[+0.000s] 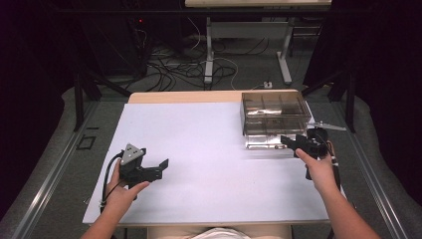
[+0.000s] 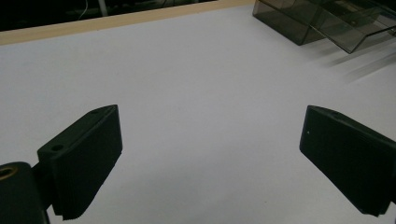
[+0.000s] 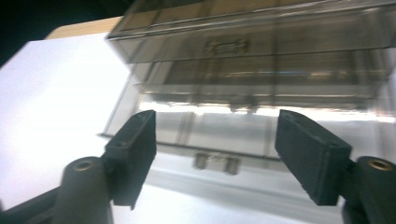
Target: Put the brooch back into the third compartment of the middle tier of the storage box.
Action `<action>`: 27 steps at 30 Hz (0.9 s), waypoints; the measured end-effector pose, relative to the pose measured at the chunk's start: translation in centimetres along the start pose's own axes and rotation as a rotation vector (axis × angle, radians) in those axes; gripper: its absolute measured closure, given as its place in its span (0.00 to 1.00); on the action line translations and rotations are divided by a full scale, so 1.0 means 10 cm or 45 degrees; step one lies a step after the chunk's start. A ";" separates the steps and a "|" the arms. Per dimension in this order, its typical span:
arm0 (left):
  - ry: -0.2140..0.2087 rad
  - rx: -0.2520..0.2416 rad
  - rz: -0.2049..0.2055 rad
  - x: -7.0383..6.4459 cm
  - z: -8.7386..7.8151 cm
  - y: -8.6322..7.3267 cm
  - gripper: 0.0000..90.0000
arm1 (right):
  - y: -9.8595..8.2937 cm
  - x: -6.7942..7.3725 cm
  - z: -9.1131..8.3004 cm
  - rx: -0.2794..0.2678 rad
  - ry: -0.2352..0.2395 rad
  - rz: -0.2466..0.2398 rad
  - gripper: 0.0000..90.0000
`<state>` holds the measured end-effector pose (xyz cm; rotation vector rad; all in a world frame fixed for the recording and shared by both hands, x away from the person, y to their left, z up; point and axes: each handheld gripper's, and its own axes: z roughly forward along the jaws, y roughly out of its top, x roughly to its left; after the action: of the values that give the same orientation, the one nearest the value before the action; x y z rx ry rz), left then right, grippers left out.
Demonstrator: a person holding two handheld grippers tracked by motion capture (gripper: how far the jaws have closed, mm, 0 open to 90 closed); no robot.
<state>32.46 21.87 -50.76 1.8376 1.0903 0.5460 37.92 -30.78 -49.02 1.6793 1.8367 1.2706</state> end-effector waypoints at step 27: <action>-0.002 0.000 0.000 0.00 -0.01 0.00 0.07 | -0.26 0.39 -0.11 -0.059 0.028 -0.125 0.02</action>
<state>32.42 21.87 -50.71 1.8381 1.0893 0.5446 34.53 -27.31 -49.26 1.5374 1.8635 1.2859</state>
